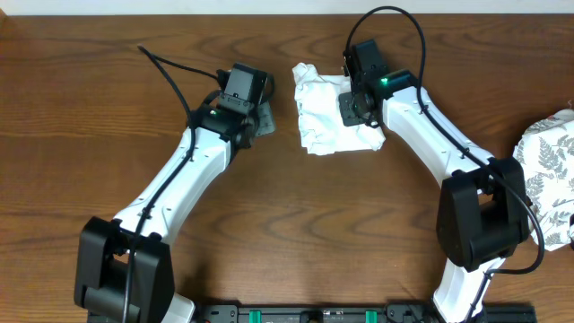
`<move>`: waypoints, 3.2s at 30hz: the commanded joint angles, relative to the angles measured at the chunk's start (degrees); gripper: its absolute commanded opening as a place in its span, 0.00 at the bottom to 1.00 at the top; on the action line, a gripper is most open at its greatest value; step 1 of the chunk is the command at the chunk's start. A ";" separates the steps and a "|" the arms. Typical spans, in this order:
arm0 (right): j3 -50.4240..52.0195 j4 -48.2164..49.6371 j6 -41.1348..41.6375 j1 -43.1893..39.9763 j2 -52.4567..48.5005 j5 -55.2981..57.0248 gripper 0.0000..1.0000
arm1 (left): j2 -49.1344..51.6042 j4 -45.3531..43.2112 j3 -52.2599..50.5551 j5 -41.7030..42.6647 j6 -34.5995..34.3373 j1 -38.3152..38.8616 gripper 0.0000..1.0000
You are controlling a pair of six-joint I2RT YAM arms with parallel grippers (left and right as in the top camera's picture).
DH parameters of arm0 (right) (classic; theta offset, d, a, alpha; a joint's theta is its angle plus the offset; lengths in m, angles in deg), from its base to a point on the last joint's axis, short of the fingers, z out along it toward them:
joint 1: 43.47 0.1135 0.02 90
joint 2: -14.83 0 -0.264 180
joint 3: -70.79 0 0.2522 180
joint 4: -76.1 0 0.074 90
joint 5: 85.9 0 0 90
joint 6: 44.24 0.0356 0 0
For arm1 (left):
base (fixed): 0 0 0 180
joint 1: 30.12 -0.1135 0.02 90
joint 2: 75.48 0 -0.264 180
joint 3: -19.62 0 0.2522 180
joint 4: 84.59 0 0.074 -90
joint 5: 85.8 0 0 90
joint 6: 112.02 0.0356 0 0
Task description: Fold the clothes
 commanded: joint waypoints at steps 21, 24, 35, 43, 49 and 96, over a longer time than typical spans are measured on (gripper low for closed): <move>-0.76 -6.93 -1.18 -0.83 1.99 2.38 0.01 | 25.86 -32.63 -1.97 24.92 -5.62 -0.63 0.06; -0.76 -7.78 -0.90 -0.85 2.58 3.76 0.01 | 26.82 -32.81 -1.97 25.14 -6.25 0.55 0.06; -1.68 -6.12 7.65 -2.19 3.54 1.31 0.01 | 26.82 -31.43 -1.97 29.00 -6.25 5.05 0.06; -1.73 -1.03 9.62 0.15 3.52 -6.45 0.01 | 26.82 -29.57 -1.97 29.00 -6.25 6.36 0.06; -1.70 0.13 9.68 2.97 3.04 -6.49 0.02 | 26.82 -29.55 -1.97 29.00 -6.25 6.95 0.06; -0.96 -3.21 1.18 -3.13 -4.52 -20.04 0.01 | 5.70 -7.67 -1.95 14.75 10.78 4.17 0.34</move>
